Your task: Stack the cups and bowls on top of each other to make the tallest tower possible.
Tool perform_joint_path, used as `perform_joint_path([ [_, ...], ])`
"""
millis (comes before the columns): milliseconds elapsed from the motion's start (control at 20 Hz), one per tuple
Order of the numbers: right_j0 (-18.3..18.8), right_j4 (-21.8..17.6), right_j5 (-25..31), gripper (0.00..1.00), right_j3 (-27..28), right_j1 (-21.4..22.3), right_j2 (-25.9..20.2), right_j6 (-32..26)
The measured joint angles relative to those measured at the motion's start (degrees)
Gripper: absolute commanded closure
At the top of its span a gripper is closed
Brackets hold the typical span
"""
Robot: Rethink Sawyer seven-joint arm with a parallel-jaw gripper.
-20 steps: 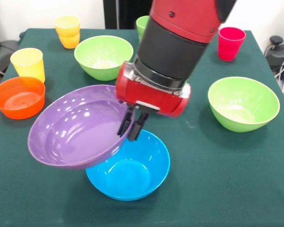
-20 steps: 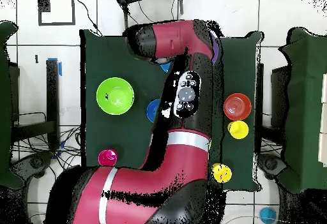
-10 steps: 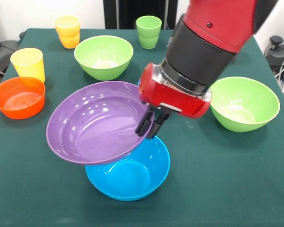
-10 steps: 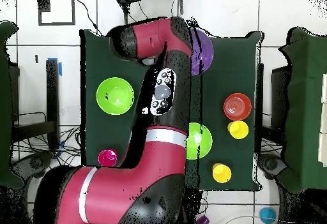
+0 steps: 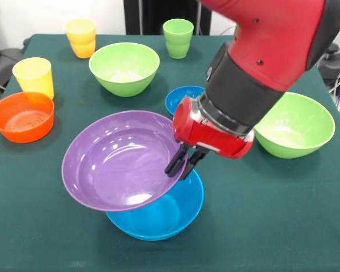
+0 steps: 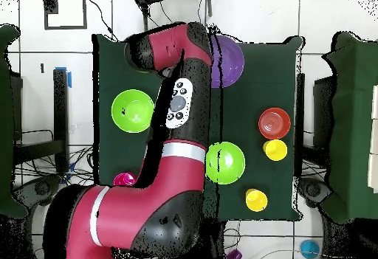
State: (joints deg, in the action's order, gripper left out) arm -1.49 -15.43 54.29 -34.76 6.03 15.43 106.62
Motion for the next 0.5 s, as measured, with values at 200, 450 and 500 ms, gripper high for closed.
perform_joint_path([
  [200, 0.0, 0.0, 0.0, 1.00, 0.8, -2.0, 0.8, 0.0],
  [450, 0.0, 0.0, 0.0, 1.00, 2.2, -4.7, 2.1, 0.0],
  [500, 0.0, 0.0, 0.0, 1.00, 2.5, -5.1, 2.3, 0.0],
])
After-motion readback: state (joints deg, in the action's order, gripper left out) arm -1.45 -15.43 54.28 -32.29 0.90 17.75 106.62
